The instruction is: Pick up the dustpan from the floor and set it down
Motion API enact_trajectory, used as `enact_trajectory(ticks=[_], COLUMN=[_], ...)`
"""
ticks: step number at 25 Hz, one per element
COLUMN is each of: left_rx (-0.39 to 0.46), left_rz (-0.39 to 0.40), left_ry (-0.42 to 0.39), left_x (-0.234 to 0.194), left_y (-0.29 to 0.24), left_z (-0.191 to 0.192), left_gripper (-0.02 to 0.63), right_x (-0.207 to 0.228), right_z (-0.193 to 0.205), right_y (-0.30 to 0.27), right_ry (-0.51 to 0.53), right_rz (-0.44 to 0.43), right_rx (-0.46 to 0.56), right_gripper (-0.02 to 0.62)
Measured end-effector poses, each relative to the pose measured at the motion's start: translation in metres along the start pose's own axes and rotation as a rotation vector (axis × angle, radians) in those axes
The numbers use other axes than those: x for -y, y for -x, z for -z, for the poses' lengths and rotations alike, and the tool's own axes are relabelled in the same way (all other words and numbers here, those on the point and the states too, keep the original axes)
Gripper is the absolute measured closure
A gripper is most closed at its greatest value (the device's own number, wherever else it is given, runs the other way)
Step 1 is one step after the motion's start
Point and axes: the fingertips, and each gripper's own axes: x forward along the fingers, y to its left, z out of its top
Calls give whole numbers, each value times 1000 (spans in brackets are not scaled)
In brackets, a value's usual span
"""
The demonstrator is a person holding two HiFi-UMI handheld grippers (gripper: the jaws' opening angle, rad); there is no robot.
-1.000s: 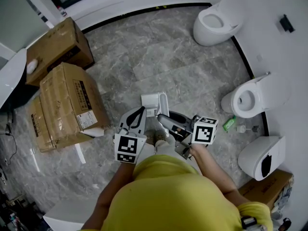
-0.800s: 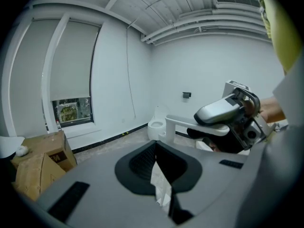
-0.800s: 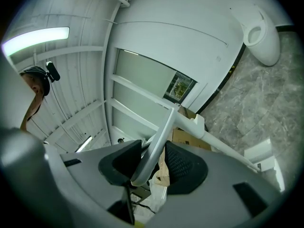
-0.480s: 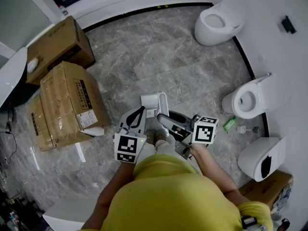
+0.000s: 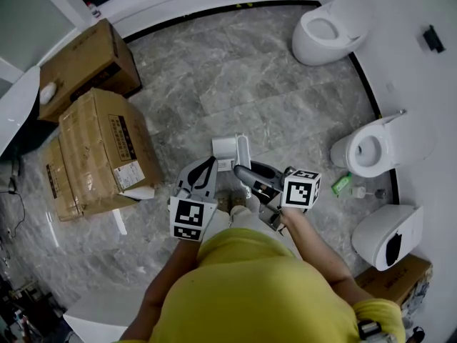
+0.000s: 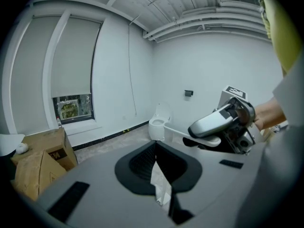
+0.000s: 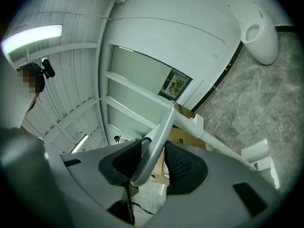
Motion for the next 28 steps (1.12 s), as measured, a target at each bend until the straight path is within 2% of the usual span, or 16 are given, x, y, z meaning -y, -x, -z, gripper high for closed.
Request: enact_trajectory(ticks=[28], left_rx=[-64], left_rz=[-13], left_ry=[44], left_x=[-18], left_y=[-24], left_z=[11], left_gripper=[604], right_x=[140], right_z=[-10], right_y=[-32], right_ry=[45], right_rz=[150], right_rx=[-92], right_gripper=[440])
